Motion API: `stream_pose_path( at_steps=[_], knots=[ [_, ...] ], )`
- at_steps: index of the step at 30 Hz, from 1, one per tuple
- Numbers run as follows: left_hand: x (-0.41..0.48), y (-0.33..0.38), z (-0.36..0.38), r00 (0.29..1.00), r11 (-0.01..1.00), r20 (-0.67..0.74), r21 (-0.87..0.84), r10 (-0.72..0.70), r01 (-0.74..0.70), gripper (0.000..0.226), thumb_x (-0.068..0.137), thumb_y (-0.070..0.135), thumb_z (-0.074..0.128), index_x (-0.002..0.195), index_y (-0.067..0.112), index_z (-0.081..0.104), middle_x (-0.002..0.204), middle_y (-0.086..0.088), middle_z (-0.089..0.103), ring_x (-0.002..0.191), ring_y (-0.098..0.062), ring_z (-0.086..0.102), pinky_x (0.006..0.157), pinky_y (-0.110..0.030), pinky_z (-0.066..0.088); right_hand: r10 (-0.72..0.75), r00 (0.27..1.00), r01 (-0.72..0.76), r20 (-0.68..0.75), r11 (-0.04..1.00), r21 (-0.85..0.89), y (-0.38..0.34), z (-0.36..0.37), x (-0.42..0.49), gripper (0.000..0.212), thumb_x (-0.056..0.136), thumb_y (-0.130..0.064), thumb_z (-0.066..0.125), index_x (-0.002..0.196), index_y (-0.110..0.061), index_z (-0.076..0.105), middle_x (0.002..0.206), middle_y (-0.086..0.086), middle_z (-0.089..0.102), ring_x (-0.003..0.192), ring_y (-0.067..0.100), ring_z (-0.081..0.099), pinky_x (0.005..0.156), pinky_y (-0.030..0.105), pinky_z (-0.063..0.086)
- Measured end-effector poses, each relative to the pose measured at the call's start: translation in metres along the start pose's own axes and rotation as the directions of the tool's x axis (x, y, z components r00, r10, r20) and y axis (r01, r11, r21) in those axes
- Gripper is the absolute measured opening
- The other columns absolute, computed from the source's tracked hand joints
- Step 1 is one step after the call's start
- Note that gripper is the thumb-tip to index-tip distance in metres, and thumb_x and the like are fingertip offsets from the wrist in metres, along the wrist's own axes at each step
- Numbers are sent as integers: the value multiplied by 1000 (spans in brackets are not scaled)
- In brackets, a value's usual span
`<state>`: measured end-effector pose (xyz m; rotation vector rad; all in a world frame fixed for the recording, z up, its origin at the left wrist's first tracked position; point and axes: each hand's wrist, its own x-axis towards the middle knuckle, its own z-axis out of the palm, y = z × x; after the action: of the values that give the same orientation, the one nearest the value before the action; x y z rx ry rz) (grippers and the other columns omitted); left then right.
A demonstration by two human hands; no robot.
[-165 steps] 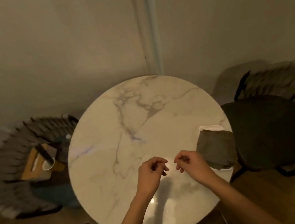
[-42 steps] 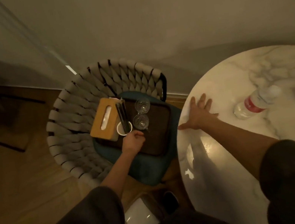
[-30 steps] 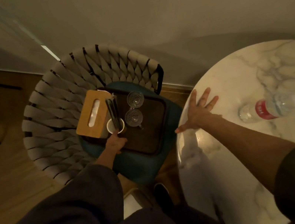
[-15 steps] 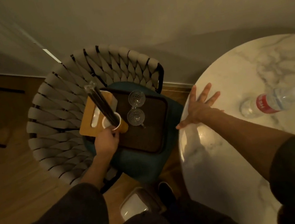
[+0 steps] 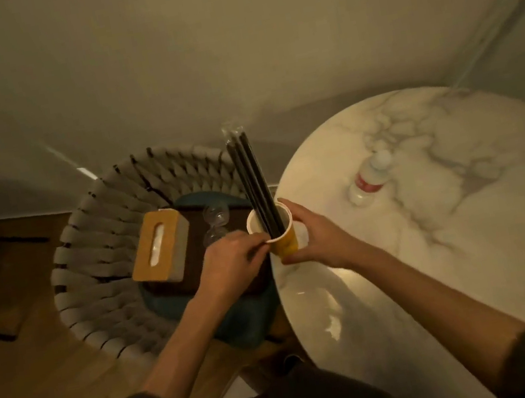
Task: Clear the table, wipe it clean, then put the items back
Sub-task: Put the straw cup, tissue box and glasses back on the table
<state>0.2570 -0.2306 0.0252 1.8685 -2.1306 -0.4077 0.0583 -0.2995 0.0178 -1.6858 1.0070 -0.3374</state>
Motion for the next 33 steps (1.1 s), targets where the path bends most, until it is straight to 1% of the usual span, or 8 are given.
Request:
stream_pose_path(
  at_steps=[3,6,10,16,18,20,24,33],
  knots=[
    [4,56,21,993,992,25,-47,114,-113,22,90,36,57,108,33,71,91,5,71,82,-11,64,66,-27,52,59,991,-48,-121,995,89,30,-23,-53,89,68,-24,88,140,-39,37,129,-20,53,108,-15,51,88,2,40],
    [11,111,50,977,977,70,-79,204,-198,33,89,43,45,107,35,71,90,5,71,80,-13,65,64,-23,47,106,966,-81,-237,990,111,64,-57,-104,85,64,-21,90,137,-28,46,124,-14,61,109,-3,58,93,17,48],
    [29,187,88,947,950,134,-158,291,-270,38,90,43,39,113,37,68,96,8,71,84,-12,64,67,-22,47,153,905,-101,-396,984,149,103,-108,-168,72,65,-16,88,127,-26,53,114,-16,64,104,-2,61,87,13,48],
    [91,270,156,986,914,89,-395,143,-97,31,93,31,52,122,34,62,103,16,71,90,-4,65,76,-19,51,241,785,-172,-570,970,173,166,-187,-220,62,67,-21,88,113,-40,51,110,-19,63,100,-3,60,82,9,46],
    [121,284,185,970,946,215,-322,111,-37,43,91,28,58,133,28,53,128,7,61,112,-12,59,91,-25,47,247,762,-186,-599,969,164,185,-211,-222,62,67,-18,87,114,-34,51,110,-13,63,98,2,60,81,11,44],
    [145,294,216,898,993,433,-111,80,-35,66,91,38,59,149,25,30,156,-5,28,137,-26,37,108,-36,37,239,745,-181,-623,971,156,203,-230,-220,60,68,-19,86,117,-28,52,112,-7,63,100,8,60,83,14,45],
    [158,319,258,786,981,610,195,-103,-23,78,93,56,44,153,37,-3,159,-3,-21,144,-44,-13,112,-63,22,234,710,-163,-665,972,168,227,-267,-204,58,73,-24,84,122,-23,52,114,-6,63,101,8,60,83,16,43],
    [159,330,265,772,971,610,236,-178,37,79,91,61,42,150,42,-8,156,-2,-30,141,-47,-22,108,-70,15,244,641,-132,-728,969,209,249,-315,-179,62,76,-23,82,128,-22,48,114,-7,62,102,9,59,78,13,41]
  ],
)
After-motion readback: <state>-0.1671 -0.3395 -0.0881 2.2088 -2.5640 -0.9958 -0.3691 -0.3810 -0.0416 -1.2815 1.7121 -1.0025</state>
